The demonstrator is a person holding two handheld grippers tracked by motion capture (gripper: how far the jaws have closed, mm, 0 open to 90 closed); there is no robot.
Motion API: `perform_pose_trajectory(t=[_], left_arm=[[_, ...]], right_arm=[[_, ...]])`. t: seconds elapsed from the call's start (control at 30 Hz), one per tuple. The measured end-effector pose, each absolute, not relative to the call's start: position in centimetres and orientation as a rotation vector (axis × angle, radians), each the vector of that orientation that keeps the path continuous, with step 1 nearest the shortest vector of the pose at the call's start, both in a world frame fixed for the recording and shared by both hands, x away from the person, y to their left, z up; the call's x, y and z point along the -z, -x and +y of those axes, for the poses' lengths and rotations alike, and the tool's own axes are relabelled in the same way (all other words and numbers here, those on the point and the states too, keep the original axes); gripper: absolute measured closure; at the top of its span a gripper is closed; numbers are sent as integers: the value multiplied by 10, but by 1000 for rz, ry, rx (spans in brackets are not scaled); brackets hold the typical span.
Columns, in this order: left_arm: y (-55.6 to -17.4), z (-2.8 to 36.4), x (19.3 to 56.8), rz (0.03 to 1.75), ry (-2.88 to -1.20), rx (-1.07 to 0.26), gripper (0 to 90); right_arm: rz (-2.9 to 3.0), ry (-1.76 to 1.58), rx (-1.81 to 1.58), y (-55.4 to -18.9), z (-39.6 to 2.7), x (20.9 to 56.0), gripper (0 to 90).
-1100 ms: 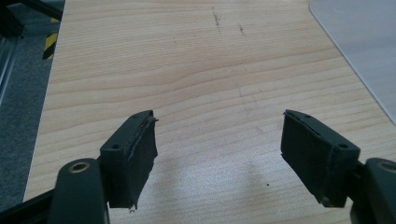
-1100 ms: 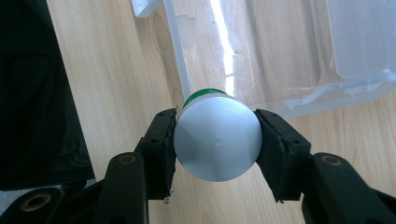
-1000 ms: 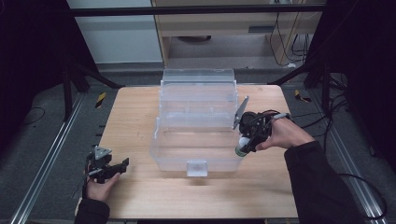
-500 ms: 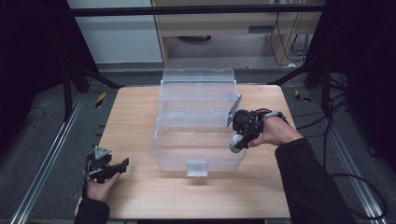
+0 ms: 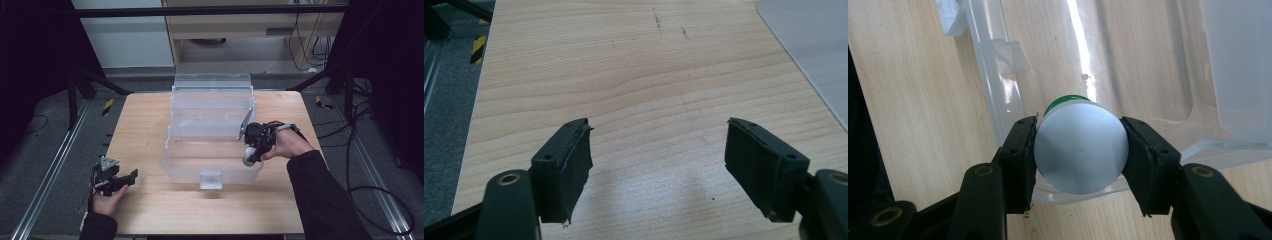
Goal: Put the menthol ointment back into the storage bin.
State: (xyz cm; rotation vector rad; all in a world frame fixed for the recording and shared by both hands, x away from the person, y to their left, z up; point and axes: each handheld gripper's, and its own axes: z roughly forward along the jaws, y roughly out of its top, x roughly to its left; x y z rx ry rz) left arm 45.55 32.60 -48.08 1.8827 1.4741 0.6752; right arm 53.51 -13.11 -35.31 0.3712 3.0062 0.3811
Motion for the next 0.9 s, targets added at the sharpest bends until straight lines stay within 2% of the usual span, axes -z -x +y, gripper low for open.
perform_pose_trajectory(t=[0.9], left_arm=[[-456, 326, 481, 1474, -1890, -676, 263]], right_arm=[[3039, -383, -332, -538, -137, 391, 506]])
